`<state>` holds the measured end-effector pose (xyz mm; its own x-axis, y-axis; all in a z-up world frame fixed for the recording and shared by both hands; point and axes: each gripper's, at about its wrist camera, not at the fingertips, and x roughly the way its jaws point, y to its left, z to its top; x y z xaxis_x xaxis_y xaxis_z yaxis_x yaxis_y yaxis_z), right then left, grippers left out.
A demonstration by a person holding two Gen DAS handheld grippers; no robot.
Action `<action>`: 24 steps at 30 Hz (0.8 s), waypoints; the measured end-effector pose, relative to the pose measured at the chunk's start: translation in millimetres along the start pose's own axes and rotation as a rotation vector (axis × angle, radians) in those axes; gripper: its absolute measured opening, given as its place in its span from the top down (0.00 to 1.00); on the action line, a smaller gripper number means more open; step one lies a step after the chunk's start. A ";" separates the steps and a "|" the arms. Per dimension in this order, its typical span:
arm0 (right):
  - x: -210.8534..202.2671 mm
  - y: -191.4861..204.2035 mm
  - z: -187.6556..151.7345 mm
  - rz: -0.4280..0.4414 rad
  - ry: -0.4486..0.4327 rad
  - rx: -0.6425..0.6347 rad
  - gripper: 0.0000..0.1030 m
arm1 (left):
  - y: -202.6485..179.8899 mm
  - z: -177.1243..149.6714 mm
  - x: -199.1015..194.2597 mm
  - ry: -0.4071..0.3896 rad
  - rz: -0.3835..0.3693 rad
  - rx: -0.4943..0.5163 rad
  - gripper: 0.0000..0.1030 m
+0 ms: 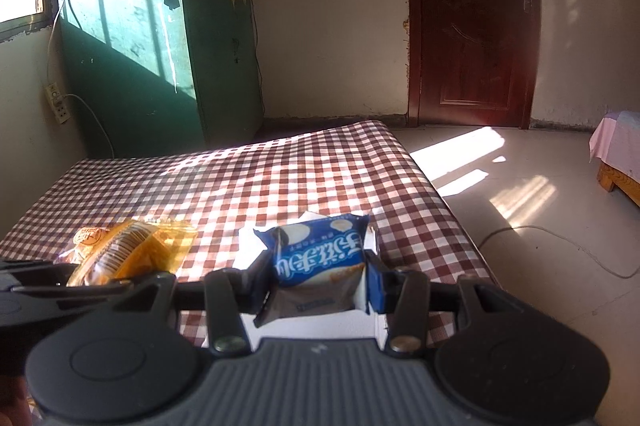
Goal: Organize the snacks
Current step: 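Carry the yellow bread bag and blue milk carton toward the white tray with both grippers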
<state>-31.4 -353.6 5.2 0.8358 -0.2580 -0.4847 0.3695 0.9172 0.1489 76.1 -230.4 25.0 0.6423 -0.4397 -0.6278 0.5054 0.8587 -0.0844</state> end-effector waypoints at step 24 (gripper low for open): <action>63.7 -17.9 10.3 -0.006 0.075 0.019 0.55 | -13.9 7.5 71.0 0.073 -0.040 0.014 0.58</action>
<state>19.4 -389.6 -19.5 0.8009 -0.2392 -0.5489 0.3826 0.9096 0.1619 119.1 -275.5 -12.6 0.5778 -0.4525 -0.6793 0.5378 0.8371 -0.1001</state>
